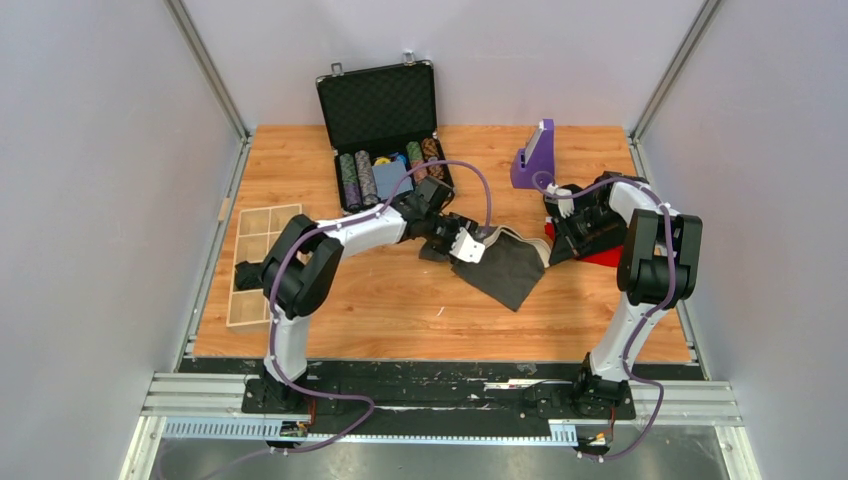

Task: Roll the underwear
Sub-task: Flatten out the underwear at the center of the board.

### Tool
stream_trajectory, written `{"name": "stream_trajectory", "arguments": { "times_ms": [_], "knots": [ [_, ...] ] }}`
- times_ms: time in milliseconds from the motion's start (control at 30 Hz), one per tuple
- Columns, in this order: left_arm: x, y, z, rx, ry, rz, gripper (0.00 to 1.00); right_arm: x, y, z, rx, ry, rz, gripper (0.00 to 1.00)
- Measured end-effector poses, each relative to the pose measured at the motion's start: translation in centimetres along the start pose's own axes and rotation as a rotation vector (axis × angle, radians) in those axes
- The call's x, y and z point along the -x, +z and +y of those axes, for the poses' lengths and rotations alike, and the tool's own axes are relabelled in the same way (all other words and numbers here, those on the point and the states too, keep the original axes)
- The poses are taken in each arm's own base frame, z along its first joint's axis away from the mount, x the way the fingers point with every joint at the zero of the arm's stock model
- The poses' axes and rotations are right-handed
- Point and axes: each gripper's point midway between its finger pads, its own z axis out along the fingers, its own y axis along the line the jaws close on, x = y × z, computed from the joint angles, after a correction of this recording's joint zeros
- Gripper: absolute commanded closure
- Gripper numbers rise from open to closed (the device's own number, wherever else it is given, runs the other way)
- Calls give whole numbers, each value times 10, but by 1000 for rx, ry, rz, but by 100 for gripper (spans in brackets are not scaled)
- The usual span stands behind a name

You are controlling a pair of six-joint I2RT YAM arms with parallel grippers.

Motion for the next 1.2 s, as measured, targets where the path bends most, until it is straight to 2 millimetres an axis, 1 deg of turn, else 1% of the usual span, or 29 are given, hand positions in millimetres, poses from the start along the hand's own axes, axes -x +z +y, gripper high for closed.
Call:
{"name": "stream_trajectory", "arguments": {
  "times_ms": [100, 200, 267, 333, 433, 533, 700, 1000, 1067, 1133, 1167, 1200],
  "knots": [
    [3, -3, 15, 70, 39, 10, 41, 0, 0, 0, 0, 5, 0, 100],
    [4, -9, 24, 121, 56, 34, 43, 0, 0, 0, 0, 11, 0, 100],
    [3, -14, 29, 144, 56, 48, 41, 0, 0, 1, 0, 14, 0, 100],
    [2, -21, 31, 157, 53, 53, 39, 0, 0, 1, 0, 16, 0, 100],
    [7, -32, 32, 176, 70, 43, 38, 0, 0, 1, 0, 18, 0, 100],
    [13, -36, 33, 172, 103, 20, 39, 0, 0, 1, 0, 18, 0, 100],
    [17, -27, 26, 86, 171, 5, 39, 0, 0, 1, 1, 22, -1, 100],
    [7, -13, -2, -42, 289, 7, 40, 0, 0, 1, 2, 26, -2, 100],
    [5, -8, -7, -63, 304, 7, 43, 0, 0, 1, 2, 27, -2, 100],
    [3, -4, -10, -78, 310, 5, 48, 1, 0, 1, 2, 29, -2, 100],
    [3, -1, -10, -81, 312, 4, 54, 1, 0, 1, 1, 31, -3, 100],
    [2, 1, -9, -83, 312, 4, 58, 2, -1, 1, 1, 31, -4, 100]
  ]
}}
